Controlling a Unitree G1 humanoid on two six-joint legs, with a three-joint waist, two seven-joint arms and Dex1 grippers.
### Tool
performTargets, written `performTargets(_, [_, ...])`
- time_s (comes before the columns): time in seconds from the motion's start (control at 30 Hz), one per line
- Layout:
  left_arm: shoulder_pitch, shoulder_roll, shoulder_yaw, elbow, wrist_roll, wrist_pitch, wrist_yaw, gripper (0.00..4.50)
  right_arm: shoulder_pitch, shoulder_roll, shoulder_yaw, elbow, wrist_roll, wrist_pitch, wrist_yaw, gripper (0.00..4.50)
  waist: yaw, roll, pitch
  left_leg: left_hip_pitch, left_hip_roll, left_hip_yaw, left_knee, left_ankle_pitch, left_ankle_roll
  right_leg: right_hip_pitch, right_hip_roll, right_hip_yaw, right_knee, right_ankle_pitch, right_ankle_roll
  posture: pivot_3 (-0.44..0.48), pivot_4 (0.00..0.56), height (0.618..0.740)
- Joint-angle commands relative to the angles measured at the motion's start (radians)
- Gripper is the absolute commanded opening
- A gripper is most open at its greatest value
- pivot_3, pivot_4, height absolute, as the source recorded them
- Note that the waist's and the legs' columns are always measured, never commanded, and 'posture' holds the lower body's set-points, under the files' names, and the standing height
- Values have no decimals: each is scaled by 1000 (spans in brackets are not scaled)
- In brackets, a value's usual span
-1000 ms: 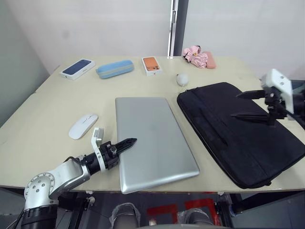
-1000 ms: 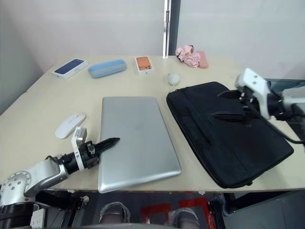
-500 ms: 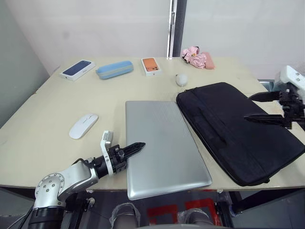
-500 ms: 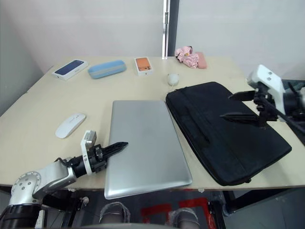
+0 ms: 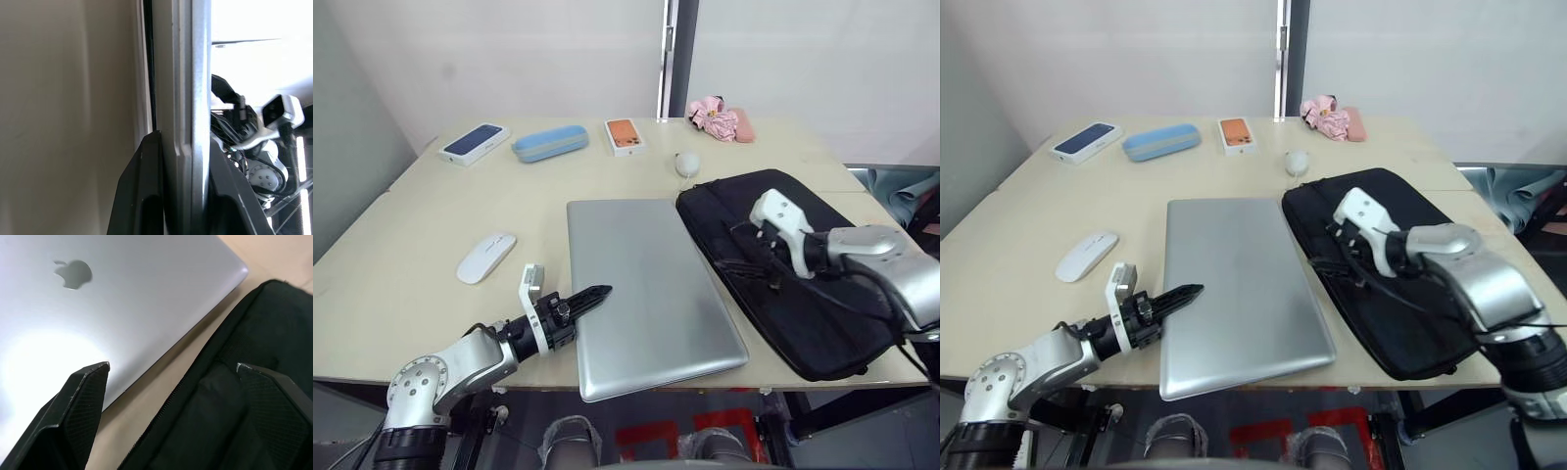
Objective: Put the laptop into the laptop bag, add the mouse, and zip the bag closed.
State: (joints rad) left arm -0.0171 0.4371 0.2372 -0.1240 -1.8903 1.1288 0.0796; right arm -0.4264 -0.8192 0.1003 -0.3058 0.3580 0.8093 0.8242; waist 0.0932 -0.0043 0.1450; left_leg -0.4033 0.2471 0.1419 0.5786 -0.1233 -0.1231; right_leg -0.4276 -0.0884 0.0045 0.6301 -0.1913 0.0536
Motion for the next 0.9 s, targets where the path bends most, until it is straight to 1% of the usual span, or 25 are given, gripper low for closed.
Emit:
performTargets(0.03, [-9, 5, 30, -81, -82, -10, -68, 314, -27, 41, 47, 64, -75, -70, -41, 4357, 0, 0, 0, 0, 0, 0, 0, 0, 0, 0, 0, 0, 0, 0, 0, 0, 150, 740])
performTargets(0.23, [-1, 13, 30, -92, -82, -15, -72, 314, -31, 82, 126, 173, -180, -169, -46, 4357, 1, 0, 0, 0, 0, 0, 1, 0, 0, 0, 0, 0, 0, 1, 1, 0, 150, 740])
performTargets(0.33, [6, 29, 34, -99, -82, -18, -72, 314, -31, 92, 136, 216, -209, -206, -44, 3557, 1, 0, 0, -1, 0, 0, 1, 0, 0, 0, 0, 0, 0, 1, 1, 0, 150, 740])
performTargets(0.4, [14, 40, 37, -103, -82, -16, -78, 314, -26, 94, 132, 225, -214, -213, -34, 2896, 0, 0, 0, 0, 0, 0, 1, 0, 0, 0, 0, 0, 0, 1, 1, 0, 150, 740])
performTargets(0.43, [17, 43, 37, -103, -82, -16, -81, 314, -24, 93, 130, 229, -218, -218, -31, 2471, 0, 0, 0, 0, 0, 0, 1, 0, 0, 0, 0, 0, 0, 1, 1, 0, 150, 740])
performTargets(0.47, [18, 46, 37, -104, -82, -16, -84, 314, -24, 92, 129, 233, -223, -222, -30, 2244, 0, 0, 0, 0, 0, 0, 1, 0, 0, 0, 0, 1, 1, 1, 2, 0, 150, 740])
performTargets(0.53, [19, 52, 37, -104, -82, -17, -89, 314, -23, 95, 124, 240, -224, -222, -28, 1530, -1, 0, 0, 0, 0, 0, 1, 0, 0, 0, 0, 1, 1, 1, 2, 0, 150, 740])
performTargets(0.57, [19, 54, 37, -105, -82, -19, -91, 314, -23, 96, 119, 244, -223, -226, -27, 1268, 0, 0, 0, 0, 0, 0, 1, 0, 0, 0, 0, 1, 1, 1, 2, 0, 150, 740])
performTargets(0.67, [17, 59, 37, -104, -82, -20, -95, 314, -18, 97, 104, 255, -215, -233, -25, 190, 0, 0, 0, 0, 0, 0, 1, 0, 0, 0, 0, 1, 1, 1, 2, 0, 150, 740])
performTargets(0.7, [17, 60, 37, -103, -82, -19, -97, 314, -18, 99, 95, 255, -208, -225, -26, 87, 0, 0, 0, 0, 0, 0, 1, 0, 0, 0, 0, 1, 1, 1, 2, 0, 150, 740])
performTargets(0.9, [10, 66, 32, -100, -82, -17, -106, 314, -25, 114, 53, 269, -184, -194, -34, 87, 0, 0, 0, 0, 0, 0, 1, 0, 0, 0, 0, 1, 1, 1, 1, 0, 150, 740])
